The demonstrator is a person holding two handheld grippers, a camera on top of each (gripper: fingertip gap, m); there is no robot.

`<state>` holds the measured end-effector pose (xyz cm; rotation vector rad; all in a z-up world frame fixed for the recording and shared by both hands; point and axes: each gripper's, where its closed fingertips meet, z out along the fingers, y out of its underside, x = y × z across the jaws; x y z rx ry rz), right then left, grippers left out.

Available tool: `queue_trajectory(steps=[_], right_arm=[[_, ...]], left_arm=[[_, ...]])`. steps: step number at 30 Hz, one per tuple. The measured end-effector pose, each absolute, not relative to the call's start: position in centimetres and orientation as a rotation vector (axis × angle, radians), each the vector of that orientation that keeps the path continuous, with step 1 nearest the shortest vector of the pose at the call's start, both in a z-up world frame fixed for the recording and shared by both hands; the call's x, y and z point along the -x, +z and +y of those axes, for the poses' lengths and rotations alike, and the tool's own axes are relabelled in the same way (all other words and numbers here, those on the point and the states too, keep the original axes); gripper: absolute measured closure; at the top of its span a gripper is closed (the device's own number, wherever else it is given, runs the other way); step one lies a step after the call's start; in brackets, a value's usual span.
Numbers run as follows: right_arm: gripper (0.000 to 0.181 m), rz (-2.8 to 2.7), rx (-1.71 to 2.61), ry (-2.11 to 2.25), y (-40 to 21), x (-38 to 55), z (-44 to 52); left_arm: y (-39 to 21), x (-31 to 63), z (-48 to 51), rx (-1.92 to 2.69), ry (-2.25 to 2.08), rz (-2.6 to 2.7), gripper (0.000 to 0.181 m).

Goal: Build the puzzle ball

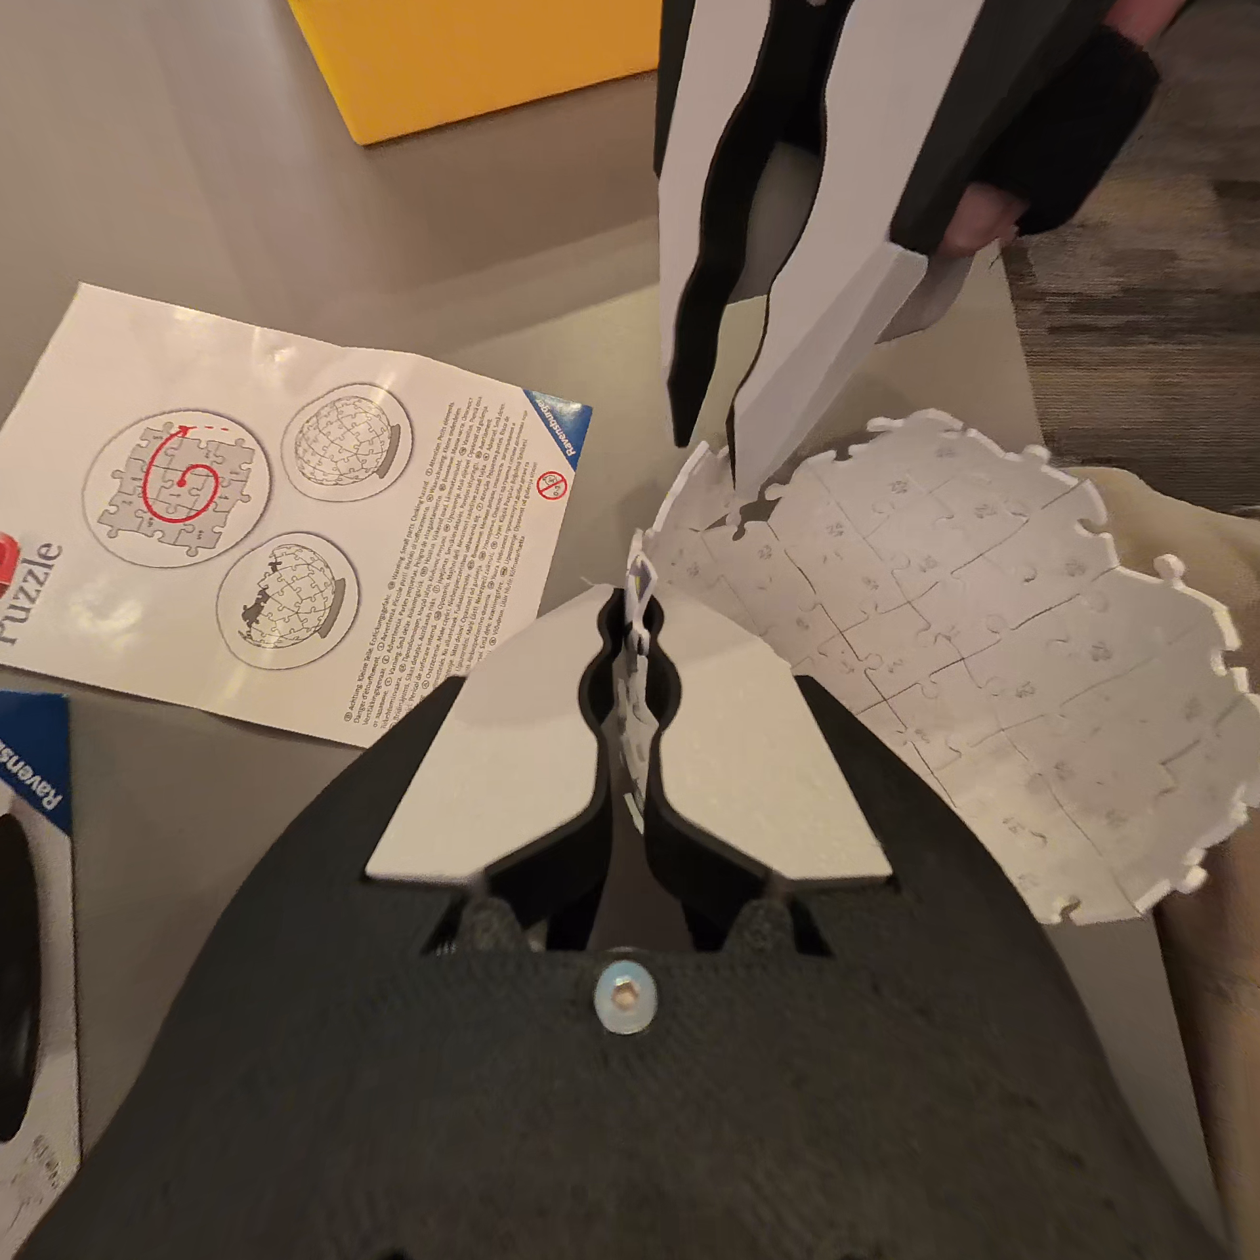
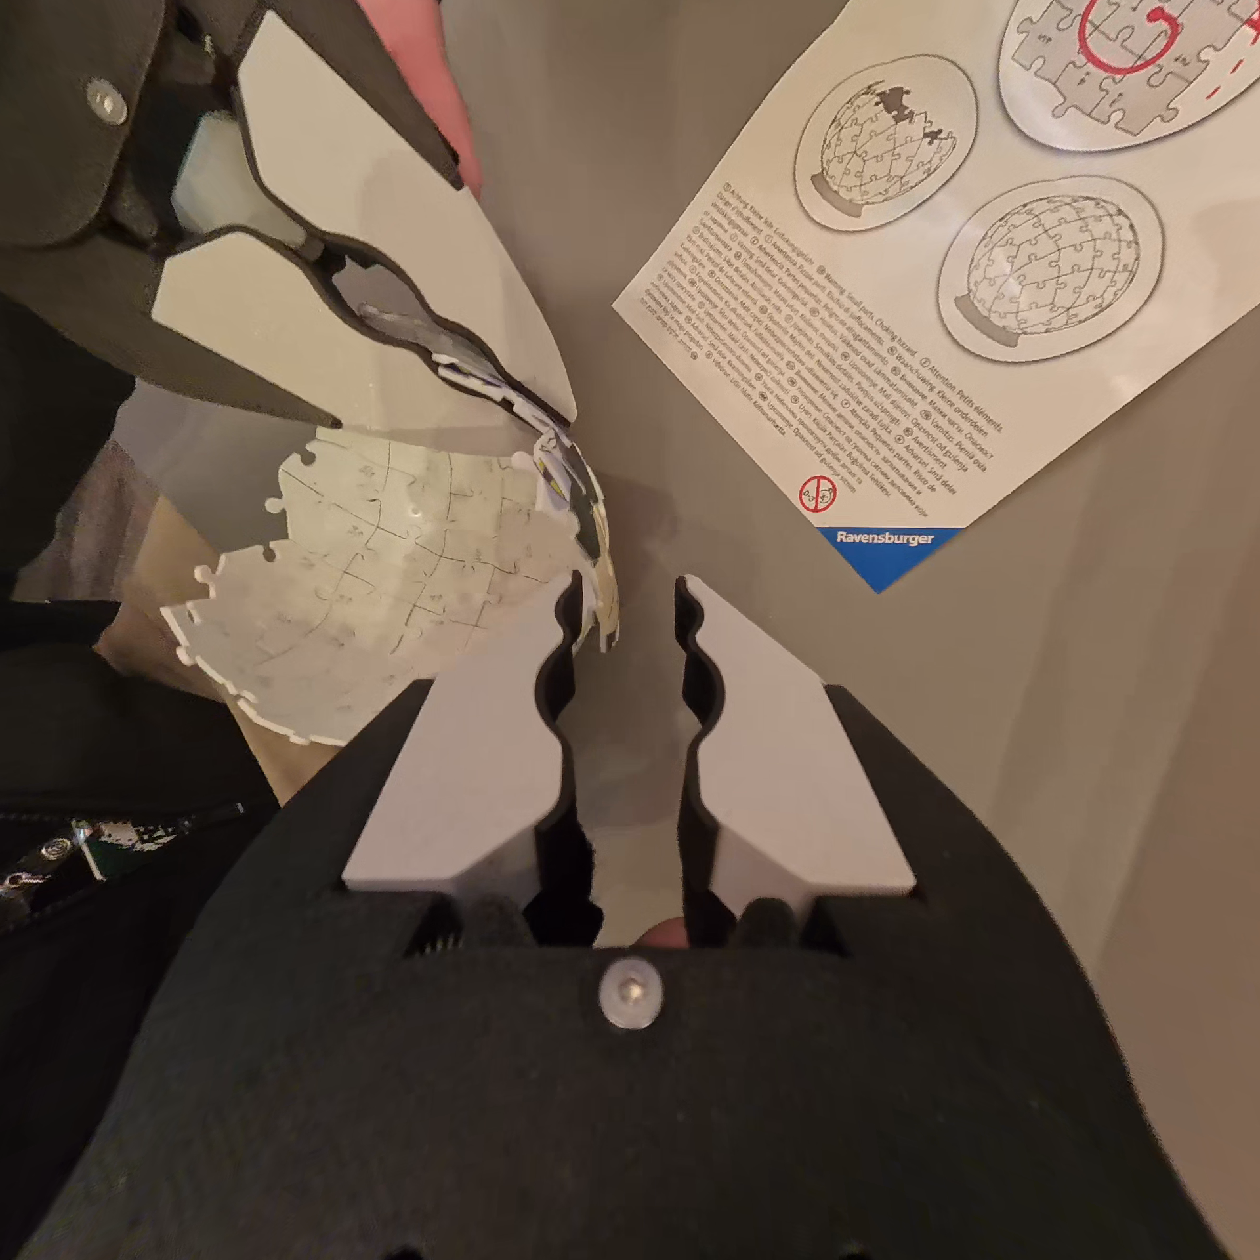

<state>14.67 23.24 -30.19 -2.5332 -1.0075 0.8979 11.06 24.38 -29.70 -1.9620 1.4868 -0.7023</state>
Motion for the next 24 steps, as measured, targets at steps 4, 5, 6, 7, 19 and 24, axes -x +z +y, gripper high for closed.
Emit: queue_trajectory(steps=[4, 5, 6, 7, 19, 24], right_arm=[[0.154, -1.021, 2.557, 0.883, -29.9, -14.6, 23.2], [0.154, -1.024, 2.569, 0.872, -29.9, -14.7, 23.1], [0.153, -1.030, 2.580, 0.868, -30.0, -14.7, 23.0], [0.153, -1.037, 2.589, 0.870, -30.1, -14.6, 22.9], [0.162, -1.073, 2.683, 0.815, -31.2, -14.8, 22.1], [0.170, -1.100, 2.696, 0.771, -31.5, -14.7, 22.0]], left_arm=[[-29.5, -11.2, 24.3, 1.952, -0.649, 1.468, 0.178], [-29.5, -11.2, 24.3, 1.953, -0.642, 1.463, 0.178], [-29.5, -11.2, 24.3, 1.953, -0.634, 1.455, 0.178], [-29.5, -11.2, 24.4, 1.953, -0.624, 1.447, 0.178], [-29.2, -11.0, 24.8, 1.949, -0.515, 1.382, 0.178], [-29.2, -11.1, 24.9, 1.948, -0.497, 1.360, 0.178]])
